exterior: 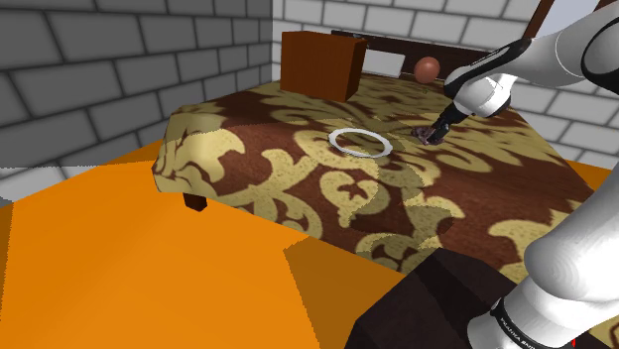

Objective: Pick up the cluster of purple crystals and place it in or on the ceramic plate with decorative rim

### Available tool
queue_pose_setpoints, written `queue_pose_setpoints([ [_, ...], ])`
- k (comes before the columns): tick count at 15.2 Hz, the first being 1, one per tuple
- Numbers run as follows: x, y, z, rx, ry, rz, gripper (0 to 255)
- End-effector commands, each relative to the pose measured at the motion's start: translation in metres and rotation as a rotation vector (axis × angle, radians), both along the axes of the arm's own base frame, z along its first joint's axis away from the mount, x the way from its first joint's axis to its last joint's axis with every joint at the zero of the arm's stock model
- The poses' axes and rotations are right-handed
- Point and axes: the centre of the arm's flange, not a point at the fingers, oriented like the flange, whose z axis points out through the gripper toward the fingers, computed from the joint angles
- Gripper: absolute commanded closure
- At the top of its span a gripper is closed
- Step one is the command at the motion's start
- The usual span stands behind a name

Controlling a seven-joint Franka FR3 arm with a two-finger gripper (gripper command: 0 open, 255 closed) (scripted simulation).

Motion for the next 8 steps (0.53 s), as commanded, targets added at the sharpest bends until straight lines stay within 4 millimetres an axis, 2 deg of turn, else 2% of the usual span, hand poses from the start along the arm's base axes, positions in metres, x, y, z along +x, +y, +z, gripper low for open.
queue_pose_setpoints([
  [1,0.0003,0.0009,-0.0021,0.003,0.003,0.002,0],
  [2,0.0003,0.0009,-0.0021,0.003,0.003,0.002,0],
  [3,0.0001,0.0008,-0.002,0.003,0.003,0.002,255],
  [8,-0.0076,-0.0042,-0.0073,0.004,0.002,0.002,255],
])
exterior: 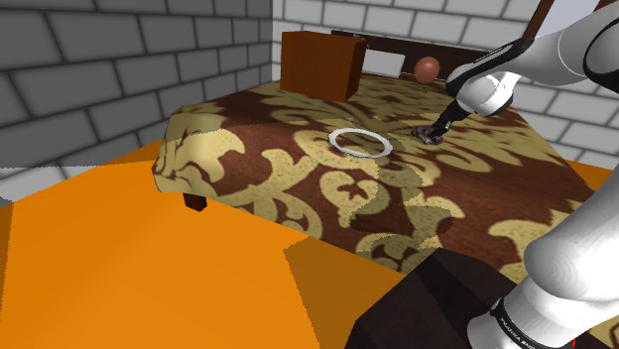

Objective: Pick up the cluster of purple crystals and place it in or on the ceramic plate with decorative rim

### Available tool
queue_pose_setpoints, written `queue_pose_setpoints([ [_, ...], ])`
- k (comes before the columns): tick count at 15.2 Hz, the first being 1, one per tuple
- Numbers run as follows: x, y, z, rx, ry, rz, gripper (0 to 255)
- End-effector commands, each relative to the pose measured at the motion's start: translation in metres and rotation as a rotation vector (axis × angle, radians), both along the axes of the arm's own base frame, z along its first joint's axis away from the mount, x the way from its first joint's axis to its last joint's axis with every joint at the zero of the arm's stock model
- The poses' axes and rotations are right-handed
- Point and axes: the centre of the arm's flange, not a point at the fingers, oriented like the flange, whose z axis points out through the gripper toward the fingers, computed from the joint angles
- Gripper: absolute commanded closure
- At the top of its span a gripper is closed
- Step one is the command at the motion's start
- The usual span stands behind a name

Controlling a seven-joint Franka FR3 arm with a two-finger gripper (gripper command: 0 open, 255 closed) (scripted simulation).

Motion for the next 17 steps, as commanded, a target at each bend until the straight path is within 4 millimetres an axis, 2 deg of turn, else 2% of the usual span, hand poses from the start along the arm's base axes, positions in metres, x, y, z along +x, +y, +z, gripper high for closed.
queue_pose_setpoints([
  [1,-0.003,0.0,-0.019,0.038,0.036,0.009,255],
  [3,-0.004,0.006,-0.017,0.037,0.037,0.009,255],
  [4,0.003,0.008,-0.012,0.037,0.038,0.009,255],
  [15,0.003,0.008,0.046,0.037,0.038,0.009,255],
  [16,0.003,0.009,0.041,0.037,0.036,0.009,255],
  [17,0.003,0.009,0.041,0.037,0.036,0.009,0],
])
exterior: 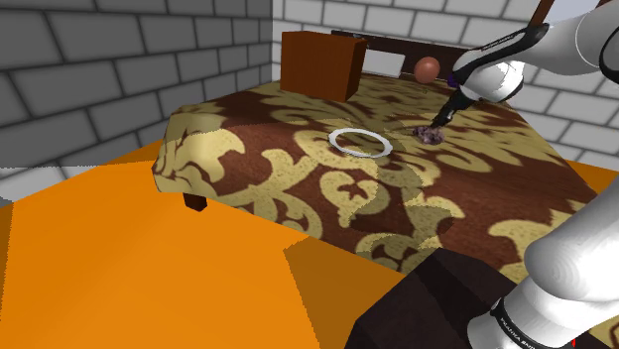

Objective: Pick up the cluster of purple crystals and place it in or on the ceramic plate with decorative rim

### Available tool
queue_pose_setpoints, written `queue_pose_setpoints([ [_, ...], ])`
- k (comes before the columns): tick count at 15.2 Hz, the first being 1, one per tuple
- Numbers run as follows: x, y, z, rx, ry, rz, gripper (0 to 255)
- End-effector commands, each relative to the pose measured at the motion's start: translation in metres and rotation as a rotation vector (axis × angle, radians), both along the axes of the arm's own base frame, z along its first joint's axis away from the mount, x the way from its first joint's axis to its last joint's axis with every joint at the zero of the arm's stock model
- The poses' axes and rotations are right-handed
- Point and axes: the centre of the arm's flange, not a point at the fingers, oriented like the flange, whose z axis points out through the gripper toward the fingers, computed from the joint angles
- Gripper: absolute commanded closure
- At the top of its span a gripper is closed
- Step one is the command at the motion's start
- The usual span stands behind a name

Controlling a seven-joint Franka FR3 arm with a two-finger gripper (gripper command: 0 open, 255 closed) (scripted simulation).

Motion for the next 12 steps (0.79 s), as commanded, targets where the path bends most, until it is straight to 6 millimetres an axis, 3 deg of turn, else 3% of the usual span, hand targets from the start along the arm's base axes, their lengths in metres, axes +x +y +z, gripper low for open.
queue_pose_setpoints([
  [1,0.02,0.016,-0.003,-0.093,0.147,-0.176,0],
  [2,0.042,0.028,-0.011,-0.186,0.293,-0.352,0],
  [3,0.047,0.03,-0.014,-0.208,0.328,-0.394,0],
  [10,0.049,0.014,-0.05,-0.208,0.328,-0.394,0],
  [12,0.049,0.014,-0.05,-0.208,0.328,-0.394,0],
])
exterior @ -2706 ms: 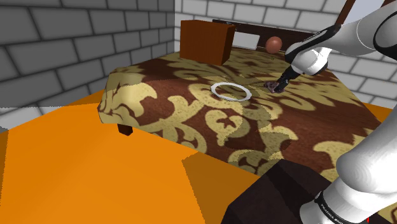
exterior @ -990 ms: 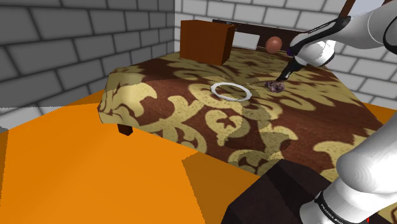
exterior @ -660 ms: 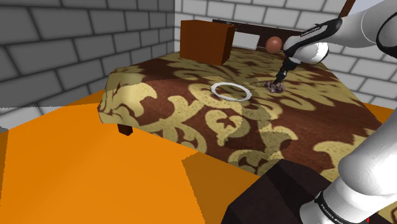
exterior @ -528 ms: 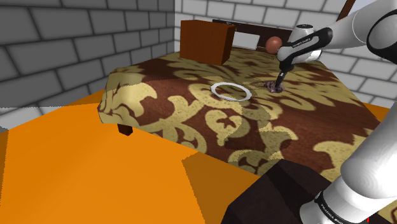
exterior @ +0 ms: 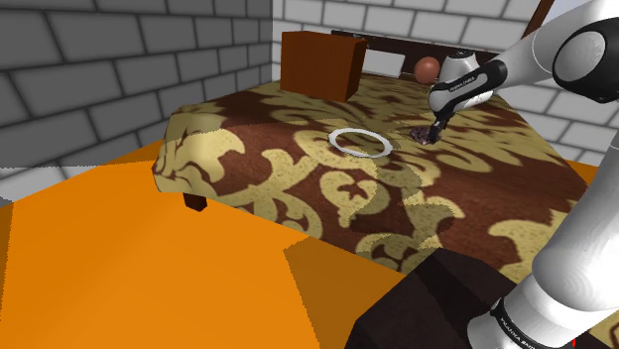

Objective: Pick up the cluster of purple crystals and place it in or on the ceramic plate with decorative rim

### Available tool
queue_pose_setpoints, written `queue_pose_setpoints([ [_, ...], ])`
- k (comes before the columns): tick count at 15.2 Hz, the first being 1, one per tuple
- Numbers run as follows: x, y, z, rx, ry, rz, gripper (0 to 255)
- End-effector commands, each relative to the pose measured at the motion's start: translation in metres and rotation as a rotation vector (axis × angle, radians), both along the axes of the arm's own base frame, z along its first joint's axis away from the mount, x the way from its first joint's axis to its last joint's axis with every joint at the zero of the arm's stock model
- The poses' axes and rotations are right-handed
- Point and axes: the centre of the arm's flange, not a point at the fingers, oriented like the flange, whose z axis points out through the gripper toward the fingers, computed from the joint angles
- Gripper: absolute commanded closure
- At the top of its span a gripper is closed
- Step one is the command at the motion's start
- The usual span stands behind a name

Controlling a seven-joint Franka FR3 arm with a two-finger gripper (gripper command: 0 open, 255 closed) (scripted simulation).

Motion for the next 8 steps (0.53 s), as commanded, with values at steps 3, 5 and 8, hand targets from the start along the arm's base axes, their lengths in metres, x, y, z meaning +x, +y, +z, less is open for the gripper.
queue_pose_setpoints([
  [3,0.0002,-0.0002,-0.0018,-0.001,0.0,-0.001,0],
  [5,0.0002,-0.0002,-0.0018,-0.001,0.0,-0.001,0],
  [8,0.0002,-0.0002,-0.0017,-0.001,0.0,-0.001,255],
])
